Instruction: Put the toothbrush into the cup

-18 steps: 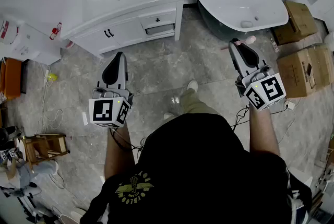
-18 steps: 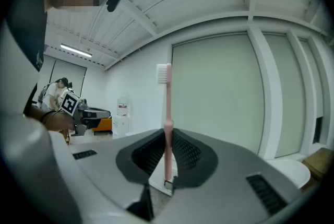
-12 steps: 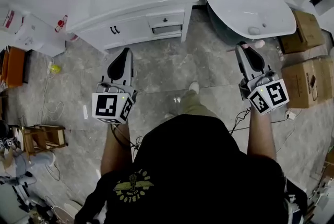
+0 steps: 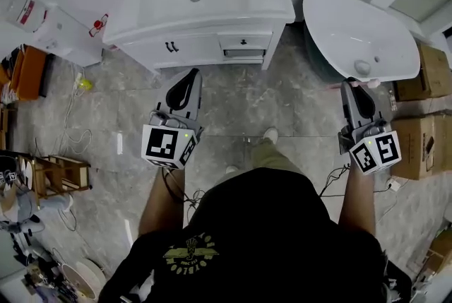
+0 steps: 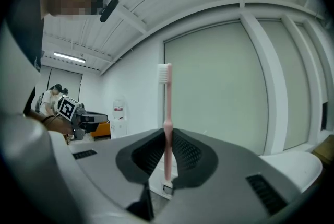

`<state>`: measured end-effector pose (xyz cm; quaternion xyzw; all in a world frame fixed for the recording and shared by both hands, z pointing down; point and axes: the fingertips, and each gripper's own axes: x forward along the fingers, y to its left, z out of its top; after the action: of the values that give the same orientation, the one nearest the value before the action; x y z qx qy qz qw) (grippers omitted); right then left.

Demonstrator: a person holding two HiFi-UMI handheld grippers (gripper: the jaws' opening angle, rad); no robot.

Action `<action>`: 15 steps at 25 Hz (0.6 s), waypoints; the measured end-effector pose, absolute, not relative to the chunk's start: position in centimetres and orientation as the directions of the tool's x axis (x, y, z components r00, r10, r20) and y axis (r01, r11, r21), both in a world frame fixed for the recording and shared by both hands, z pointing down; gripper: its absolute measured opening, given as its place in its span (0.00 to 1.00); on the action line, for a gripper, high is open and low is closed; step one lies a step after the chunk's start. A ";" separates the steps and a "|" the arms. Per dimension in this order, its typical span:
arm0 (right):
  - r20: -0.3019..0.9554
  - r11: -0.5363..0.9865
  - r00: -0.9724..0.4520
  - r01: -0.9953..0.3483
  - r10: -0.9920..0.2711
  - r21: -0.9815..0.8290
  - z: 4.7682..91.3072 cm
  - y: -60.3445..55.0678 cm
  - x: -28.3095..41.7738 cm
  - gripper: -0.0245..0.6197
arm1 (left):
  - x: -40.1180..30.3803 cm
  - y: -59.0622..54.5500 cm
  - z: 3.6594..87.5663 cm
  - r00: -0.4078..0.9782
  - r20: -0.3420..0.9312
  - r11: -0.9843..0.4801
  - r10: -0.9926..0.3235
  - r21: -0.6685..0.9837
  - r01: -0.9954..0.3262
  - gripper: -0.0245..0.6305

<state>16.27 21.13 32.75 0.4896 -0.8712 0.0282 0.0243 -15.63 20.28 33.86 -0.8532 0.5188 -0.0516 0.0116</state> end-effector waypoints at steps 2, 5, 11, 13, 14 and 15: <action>0.073 0.523 -0.524 -0.852 -0.849 -0.027 32.9 19.6 16.4 0.11 | -15.6 18.7 34.6 0.448 0.085 -0.452 -0.890 -0.047 -0.891 0.05; 0.074 0.533 -0.534 -0.846 -0.843 -0.026 32.6 17.3 17.0 0.11 | -15.3 16.4 35.2 0.433 0.094 -0.435 -0.897 -0.011 -0.900 0.05; 0.056 0.548 -0.549 -0.836 -0.834 -0.025 32.0 12.9 20.1 0.11 | -12.3 11.7 34.2 0.423 0.075 -0.425 -0.903 -0.018 -0.905 0.05; 0.051 0.555 -0.556 -0.831 -0.830 -0.033 31.8 11.4 21.3 0.11 | -11.2 10.5 33.2 0.422 0.063 -0.424 -0.904 -0.026 -0.905 0.05; 0.049 0.561 -0.562 -0.827 -0.826 -0.038 31.8 10.6 21.8 0.11 | -10.7 10.0 32.6 0.420 0.056 -0.422 -0.906 -0.029 -0.906 0.05; 0.046 0.567 -0.569 -0.823 -0.821 -0.043 31.8 9.8 22.3 0.11 | -10.3 9.4 32.1 0.415 0.048 -0.417 -0.909 -0.030 -0.909 0.05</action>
<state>22.33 9.82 31.78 0.4643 -0.8851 0.0297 0.0106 -10.29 9.42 32.09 -0.8411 0.5401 -0.0285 -0.0004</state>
